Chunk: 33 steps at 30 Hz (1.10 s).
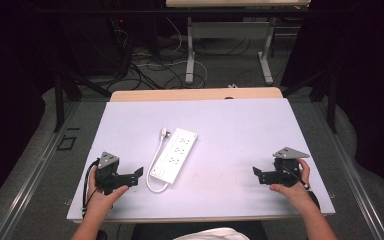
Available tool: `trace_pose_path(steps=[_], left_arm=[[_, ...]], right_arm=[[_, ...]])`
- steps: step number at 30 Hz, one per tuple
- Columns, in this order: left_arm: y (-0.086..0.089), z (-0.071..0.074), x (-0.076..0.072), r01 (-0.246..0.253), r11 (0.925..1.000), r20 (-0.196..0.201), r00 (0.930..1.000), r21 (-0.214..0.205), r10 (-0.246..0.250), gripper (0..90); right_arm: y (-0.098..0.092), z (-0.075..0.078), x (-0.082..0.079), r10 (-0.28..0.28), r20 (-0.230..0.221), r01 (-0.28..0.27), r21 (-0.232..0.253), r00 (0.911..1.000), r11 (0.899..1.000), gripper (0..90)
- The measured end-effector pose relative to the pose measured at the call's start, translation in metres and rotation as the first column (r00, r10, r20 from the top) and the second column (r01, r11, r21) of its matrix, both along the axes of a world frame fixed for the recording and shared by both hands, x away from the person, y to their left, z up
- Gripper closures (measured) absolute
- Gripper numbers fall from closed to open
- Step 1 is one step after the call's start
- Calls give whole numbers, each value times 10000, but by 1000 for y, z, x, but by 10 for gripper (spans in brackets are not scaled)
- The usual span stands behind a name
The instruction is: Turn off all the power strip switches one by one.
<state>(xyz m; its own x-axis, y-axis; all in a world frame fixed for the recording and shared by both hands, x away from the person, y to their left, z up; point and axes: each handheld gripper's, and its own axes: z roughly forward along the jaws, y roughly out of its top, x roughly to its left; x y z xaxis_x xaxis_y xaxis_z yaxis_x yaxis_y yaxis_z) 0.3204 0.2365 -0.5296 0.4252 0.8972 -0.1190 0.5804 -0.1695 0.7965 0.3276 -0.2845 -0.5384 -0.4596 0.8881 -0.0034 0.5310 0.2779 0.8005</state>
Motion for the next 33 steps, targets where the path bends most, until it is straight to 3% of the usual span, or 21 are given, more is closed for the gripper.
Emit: trace_pose_path(steps=[5,7,8,12,15,18,24,28,33], left_arm=[[0,0,-2,-142,9999,-26,9999,-44,141,22],[-1,1,-4,-216,9997,0,9998,-116,216,26],[-2,2,-6,-201,9997,103,9997,-134,203,29],[-3,4,-7,-82,10000,153,9998,-41,83,41],[-6,4,-9,40,10000,160,9999,71,-41,47],[-8,4,-11,118,9997,242,9996,235,-123,82],[-15,5,-10,271,9988,283,9992,404,-283,165],[-19,6,-11,437,9974,359,9983,575,-458,207],[-24,8,-10,589,9972,418,9973,469,-609,274]], right_arm=[[1,-3,-4,-63,-97,59,-438,9999,9990,0],[1,-2,-4,-65,-85,62,-389,9999,9992,0],[3,1,-7,-180,-256,178,-52,9995,9998,0],[6,2,-10,-168,-285,176,283,9995,9994,0],[11,2,-12,-101,-315,107,189,9995,9998,0],[16,3,-13,-159,-347,159,-4,9993,9999,0],[17,2,-13,-159,-616,178,302,9980,9994,37],[19,0,-14,-146,-510,149,58,9986,9999,55],[22,0,-17,-26,-399,24,-42,9992,10000,66]])
